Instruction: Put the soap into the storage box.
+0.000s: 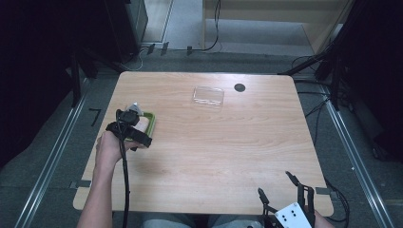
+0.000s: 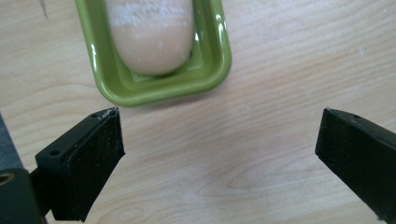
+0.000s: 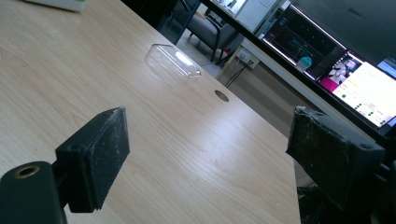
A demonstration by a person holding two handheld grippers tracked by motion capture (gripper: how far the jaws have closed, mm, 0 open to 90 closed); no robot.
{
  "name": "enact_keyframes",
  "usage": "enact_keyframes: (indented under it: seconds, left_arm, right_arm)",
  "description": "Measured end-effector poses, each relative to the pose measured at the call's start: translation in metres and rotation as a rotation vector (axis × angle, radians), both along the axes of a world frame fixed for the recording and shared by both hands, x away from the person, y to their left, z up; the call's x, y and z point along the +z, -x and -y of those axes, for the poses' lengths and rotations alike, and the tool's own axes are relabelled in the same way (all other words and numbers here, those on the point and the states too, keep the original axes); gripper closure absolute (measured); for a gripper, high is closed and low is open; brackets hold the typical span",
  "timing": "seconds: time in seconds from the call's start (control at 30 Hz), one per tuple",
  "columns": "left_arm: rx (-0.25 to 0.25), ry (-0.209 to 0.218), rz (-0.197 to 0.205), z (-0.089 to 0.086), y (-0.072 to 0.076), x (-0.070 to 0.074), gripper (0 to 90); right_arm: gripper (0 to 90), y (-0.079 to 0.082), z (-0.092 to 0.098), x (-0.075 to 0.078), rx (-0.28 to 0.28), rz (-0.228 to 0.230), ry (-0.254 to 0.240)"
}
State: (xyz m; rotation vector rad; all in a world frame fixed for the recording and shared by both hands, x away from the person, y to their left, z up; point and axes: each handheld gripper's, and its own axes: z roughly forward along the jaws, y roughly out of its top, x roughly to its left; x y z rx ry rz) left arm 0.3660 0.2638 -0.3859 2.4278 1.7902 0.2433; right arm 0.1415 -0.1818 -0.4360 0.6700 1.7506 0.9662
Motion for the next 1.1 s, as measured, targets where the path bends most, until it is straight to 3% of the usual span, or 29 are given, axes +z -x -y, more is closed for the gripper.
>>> enact_keyframes:
  seconds: [0.33,0.6,0.97,1.1]
  left_arm:
    - [-0.009,-0.010,-0.046,-0.003,0.026,-0.014,1.2]
    - [-0.016,-0.018,-0.044,-0.002,0.047,-0.018,1.2]
    - [-0.033,-0.043,-0.089,-0.004,0.072,-0.037,1.3]
    - [-0.042,-0.034,-0.097,-0.004,0.080,-0.042,1.3]
  right_arm:
    - [13.2,0.000,0.001,0.000,0.000,0.000,-0.004]
    - [13.2,0.000,0.001,0.000,0.000,0.002,-0.006]
    - [13.2,0.001,0.001,0.000,0.003,0.005,-0.007]
    - [13.3,0.001,0.000,0.000,0.004,0.003,-0.008]
